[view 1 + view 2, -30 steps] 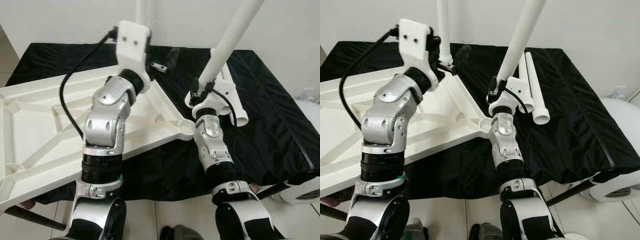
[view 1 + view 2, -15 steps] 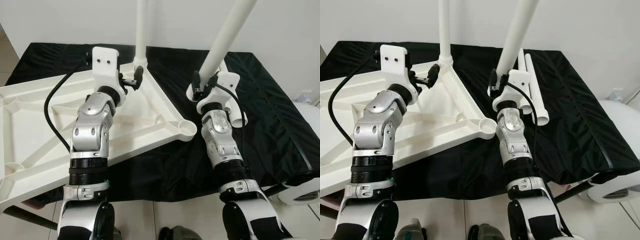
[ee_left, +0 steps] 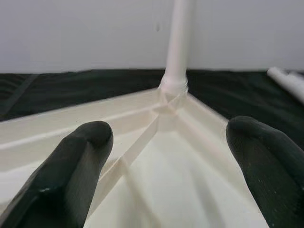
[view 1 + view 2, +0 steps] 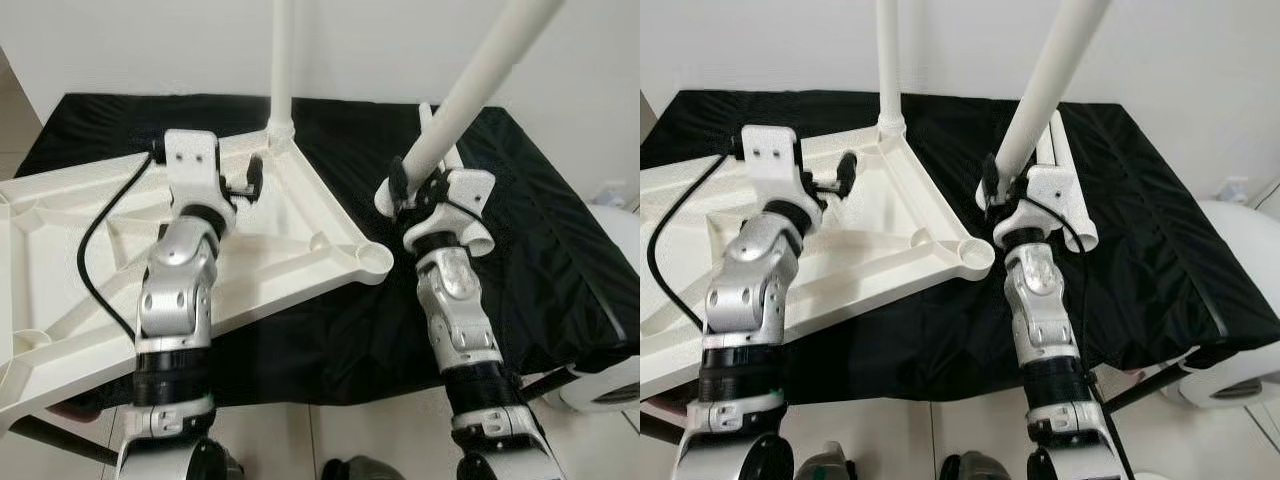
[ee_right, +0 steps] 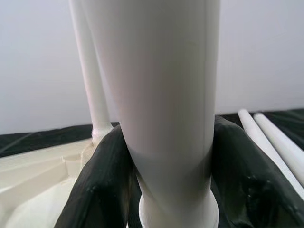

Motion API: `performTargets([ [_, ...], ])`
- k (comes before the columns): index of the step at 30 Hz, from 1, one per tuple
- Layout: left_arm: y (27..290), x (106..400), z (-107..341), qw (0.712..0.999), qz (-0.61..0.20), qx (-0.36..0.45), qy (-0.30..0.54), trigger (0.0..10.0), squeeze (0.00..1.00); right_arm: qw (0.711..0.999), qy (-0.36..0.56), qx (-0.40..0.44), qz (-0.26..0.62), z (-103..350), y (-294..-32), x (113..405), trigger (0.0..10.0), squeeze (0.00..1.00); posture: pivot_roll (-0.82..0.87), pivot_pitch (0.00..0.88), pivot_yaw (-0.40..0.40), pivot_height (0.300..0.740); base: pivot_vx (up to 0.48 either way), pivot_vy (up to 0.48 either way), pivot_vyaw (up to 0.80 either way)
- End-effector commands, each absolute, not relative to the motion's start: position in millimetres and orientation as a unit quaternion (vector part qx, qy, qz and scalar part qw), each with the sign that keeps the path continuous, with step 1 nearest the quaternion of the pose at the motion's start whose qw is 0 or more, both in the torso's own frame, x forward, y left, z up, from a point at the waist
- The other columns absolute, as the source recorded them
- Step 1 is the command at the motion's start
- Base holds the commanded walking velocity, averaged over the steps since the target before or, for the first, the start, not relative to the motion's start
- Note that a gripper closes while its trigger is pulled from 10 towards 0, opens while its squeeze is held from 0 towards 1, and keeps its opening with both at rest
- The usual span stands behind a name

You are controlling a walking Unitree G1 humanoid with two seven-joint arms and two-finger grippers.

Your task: Building children table

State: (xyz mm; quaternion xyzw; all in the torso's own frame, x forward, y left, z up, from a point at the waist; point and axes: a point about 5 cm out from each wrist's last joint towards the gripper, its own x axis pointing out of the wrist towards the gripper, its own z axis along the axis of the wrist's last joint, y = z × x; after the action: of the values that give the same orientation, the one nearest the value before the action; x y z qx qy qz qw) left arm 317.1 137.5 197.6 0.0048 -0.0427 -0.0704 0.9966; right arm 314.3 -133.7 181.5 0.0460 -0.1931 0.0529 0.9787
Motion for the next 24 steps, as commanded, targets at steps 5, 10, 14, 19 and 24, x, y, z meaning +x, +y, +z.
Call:
performTargets([
  [5,141,307,192,0.996,-0.038,0.043,-0.066,10.0,0.00,0.978,-0.193,0.043,0.062,180,-136,304,10.0,0.00,0.03,0.000,-0.028,0.740,0.000,0.000,0.00],
  [10,144,299,190,0.994,-0.036,0.044,-0.093,10.0,0.00,0.980,-0.185,0.040,0.065,177,-137,298,10.0,0.00,0.04,0.000,-0.027,0.740,0.000,0.000,0.00],
  [14,143,290,194,0.990,-0.027,0.042,-0.131,10.0,0.00,0.977,-0.193,0.054,0.078,178,-134,292,10.0,0.00,0.04,0.000,-0.027,0.740,0.000,0.000,0.00],
  [19,144,285,191,0.991,-0.026,0.032,-0.131,10.0,0.00,0.976,-0.195,0.056,0.083,177,-132,288,10.0,0.00,0.05,0.000,-0.029,0.740,0.000,0.000,0.00],
  [24,145,279,188,0.990,-0.038,0.012,-0.135,10.0,0.00,0.977,-0.188,0.051,0.085,172,-133,285,10.0,0.00,0.06,0.000,-0.032,0.740,0.000,0.000,0.00],
])
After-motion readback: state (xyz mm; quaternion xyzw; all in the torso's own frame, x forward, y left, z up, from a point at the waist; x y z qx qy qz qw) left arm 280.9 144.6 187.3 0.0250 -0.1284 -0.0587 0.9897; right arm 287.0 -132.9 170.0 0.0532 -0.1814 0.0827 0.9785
